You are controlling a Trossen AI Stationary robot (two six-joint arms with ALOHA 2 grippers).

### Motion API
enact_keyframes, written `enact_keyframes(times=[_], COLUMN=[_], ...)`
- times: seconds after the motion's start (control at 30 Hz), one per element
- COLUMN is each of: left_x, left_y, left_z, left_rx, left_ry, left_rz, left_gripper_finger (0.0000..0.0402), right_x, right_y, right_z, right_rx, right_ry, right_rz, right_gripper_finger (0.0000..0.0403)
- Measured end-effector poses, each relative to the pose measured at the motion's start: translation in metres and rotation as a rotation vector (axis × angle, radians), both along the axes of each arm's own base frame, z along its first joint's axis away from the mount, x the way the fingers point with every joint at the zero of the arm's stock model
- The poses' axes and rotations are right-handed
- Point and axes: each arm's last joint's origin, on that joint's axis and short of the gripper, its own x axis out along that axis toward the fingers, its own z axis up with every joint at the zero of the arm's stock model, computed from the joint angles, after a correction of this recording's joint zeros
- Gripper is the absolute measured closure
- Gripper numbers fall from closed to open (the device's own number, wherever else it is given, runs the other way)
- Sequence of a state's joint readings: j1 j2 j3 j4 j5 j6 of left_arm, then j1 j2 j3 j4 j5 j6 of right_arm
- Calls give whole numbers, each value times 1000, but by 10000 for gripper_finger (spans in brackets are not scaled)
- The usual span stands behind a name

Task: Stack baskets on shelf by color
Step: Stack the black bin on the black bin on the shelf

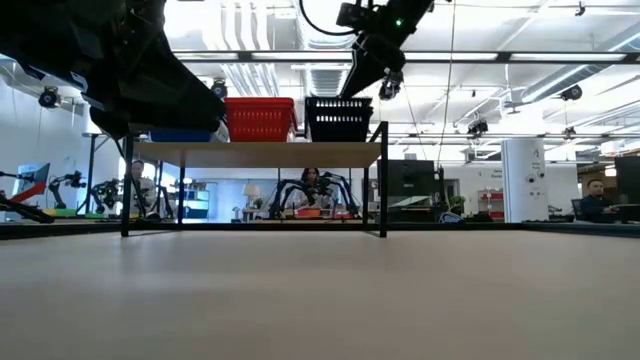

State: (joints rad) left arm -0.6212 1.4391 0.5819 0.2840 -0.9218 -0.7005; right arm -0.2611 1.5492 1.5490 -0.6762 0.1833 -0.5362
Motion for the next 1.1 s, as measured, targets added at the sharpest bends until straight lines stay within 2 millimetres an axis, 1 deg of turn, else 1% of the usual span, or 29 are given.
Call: enact_keyframes(times=[0.1,0.2,0.27,0.33,0.4,0.53,0.67,0.77,0.83,0.97,1.1], left_x=[0,0,0,0,0,0,1,1,2,2,2], left_y=[0,0,0,0,0,0,1,2,3,3,3], left_z=[0,0,0,0,0,0,0,0,0,0,0], left_rx=[0,1,1,1,1,1,1,2,3,3,2], left_ry=[0,1,1,1,1,1,1,1,1,0,-1], left_rz=[0,0,-1,-1,-1,0,5,9,12,15,15], left_gripper_finger=[242,242,242,242,242,242,242,242,242,242,242], right_x=[-6,-14,-22,-30,-37,-51,-57,-54,-50,-45,-44], right_y=[2,5,8,11,8,-12,-29,-37,-38,-37,-35], right_z=[9,21,27,29,29,19,-1,-14,-18,-17,-15], right_rx=[-5,23,51,57,69,112,154,157,151,149,157], right_ry=[-28,-84,-114,-121,-152,-177,-158,-151,-168,-190,-191], right_rz=[-2,-33,-52,-62,-115,-304,-429,-449,-445,-424,-399], right_gripper_finger=[250,242,243,250,263,298,337,360,371,385,387])
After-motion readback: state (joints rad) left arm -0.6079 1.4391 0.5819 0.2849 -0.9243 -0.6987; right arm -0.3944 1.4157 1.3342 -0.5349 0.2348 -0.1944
